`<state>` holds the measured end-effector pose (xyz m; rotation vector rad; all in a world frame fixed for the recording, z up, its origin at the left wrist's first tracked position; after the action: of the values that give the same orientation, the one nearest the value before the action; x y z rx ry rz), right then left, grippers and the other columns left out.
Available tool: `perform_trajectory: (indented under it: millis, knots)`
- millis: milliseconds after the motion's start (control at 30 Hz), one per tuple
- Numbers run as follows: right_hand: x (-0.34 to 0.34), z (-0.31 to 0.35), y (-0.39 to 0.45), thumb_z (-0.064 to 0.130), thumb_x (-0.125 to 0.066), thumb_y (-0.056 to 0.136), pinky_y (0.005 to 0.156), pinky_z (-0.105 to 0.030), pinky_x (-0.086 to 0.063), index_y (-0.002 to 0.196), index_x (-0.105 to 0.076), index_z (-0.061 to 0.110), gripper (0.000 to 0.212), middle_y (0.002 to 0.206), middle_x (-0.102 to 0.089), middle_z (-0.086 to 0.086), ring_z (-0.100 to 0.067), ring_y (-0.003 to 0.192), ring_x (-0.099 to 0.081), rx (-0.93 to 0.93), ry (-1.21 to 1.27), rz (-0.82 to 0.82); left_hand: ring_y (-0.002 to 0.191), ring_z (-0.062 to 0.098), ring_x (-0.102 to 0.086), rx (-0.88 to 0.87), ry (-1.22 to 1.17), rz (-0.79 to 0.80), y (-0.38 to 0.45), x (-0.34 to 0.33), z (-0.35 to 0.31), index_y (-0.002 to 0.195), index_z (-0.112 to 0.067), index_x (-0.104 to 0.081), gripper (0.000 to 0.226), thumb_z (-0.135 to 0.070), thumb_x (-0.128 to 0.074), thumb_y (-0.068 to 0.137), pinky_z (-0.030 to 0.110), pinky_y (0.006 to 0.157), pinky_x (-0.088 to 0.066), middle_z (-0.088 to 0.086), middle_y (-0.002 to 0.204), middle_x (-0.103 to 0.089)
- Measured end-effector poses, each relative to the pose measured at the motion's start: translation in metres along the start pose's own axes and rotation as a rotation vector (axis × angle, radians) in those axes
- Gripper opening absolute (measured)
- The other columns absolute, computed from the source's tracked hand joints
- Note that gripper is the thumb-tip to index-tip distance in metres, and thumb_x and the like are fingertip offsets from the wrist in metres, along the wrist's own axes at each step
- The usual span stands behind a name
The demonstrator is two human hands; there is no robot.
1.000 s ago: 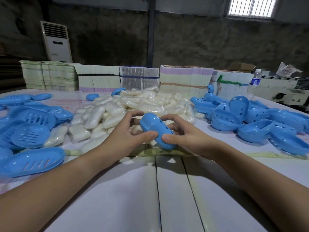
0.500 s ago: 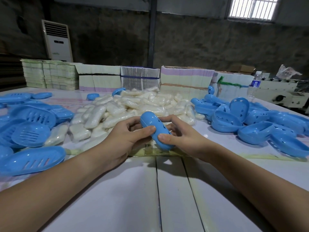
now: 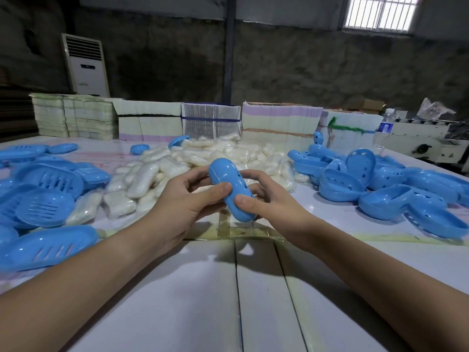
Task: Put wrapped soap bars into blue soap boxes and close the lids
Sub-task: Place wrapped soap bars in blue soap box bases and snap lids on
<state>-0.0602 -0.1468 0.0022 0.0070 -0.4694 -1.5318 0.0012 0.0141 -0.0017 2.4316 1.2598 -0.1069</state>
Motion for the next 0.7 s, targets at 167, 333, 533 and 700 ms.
perform_trajectory:
  millis: [167,333,533,700]
  knots:
    - [0.000,-0.001,0.002,0.049,-0.069,0.075,0.072,-0.021,-0.049,0.118,-0.051,0.046,0.047,0.103,-0.062,0.002,-0.004,0.084,-0.065,-0.029,-0.030,0.012,0.105,0.029,-0.073,-0.005,0.041,-0.011,-0.001,0.001,-0.001,0.119,-0.012,-0.068,0.063,-0.029,-0.086,0.061,0.029,0.080,-0.060,0.011,0.118,-0.073]
    - [-0.002,-0.002,0.002,0.049,-0.068,0.076,0.065,-0.015,-0.049,0.116,-0.050,0.044,0.044,0.098,-0.060,0.001,0.002,0.076,-0.064,-0.031,-0.043,0.025,0.104,0.027,-0.073,0.029,-0.002,0.003,-0.003,-0.002,0.001,0.122,-0.007,-0.065,0.056,-0.024,-0.079,0.070,0.026,0.079,-0.060,0.012,0.116,-0.074]
    - [-0.001,0.006,-0.002,0.043,-0.077,0.067,0.065,-0.016,-0.049,0.114,-0.047,0.050,0.056,0.098,-0.057,0.008,0.003,0.072,-0.059,0.063,-0.124,0.002,0.092,0.018,-0.076,0.031,0.034,0.006,-0.003,-0.002,-0.003,0.122,-0.014,-0.065,0.064,-0.029,-0.081,0.063,0.021,0.067,-0.059,0.004,0.106,-0.077]
    - [-0.001,0.006,-0.001,0.054,-0.074,0.065,0.073,-0.021,-0.053,0.126,-0.041,0.053,0.069,0.101,-0.059,0.016,-0.004,0.089,-0.065,0.078,-0.119,0.030,0.101,0.023,-0.074,-0.024,0.073,0.043,-0.004,-0.002,-0.005,0.124,-0.016,-0.065,0.066,-0.033,-0.083,0.063,0.026,0.074,-0.060,0.006,0.115,-0.074]
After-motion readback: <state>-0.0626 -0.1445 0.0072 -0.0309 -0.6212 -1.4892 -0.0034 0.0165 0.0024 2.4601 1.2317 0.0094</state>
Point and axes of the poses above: each hand's wrist, its own y-axis towards the middle knuckle, its own x-axis out of the back of the hand, z = x × y, the point moved 4 cm from there along y, towards the middle knuckle
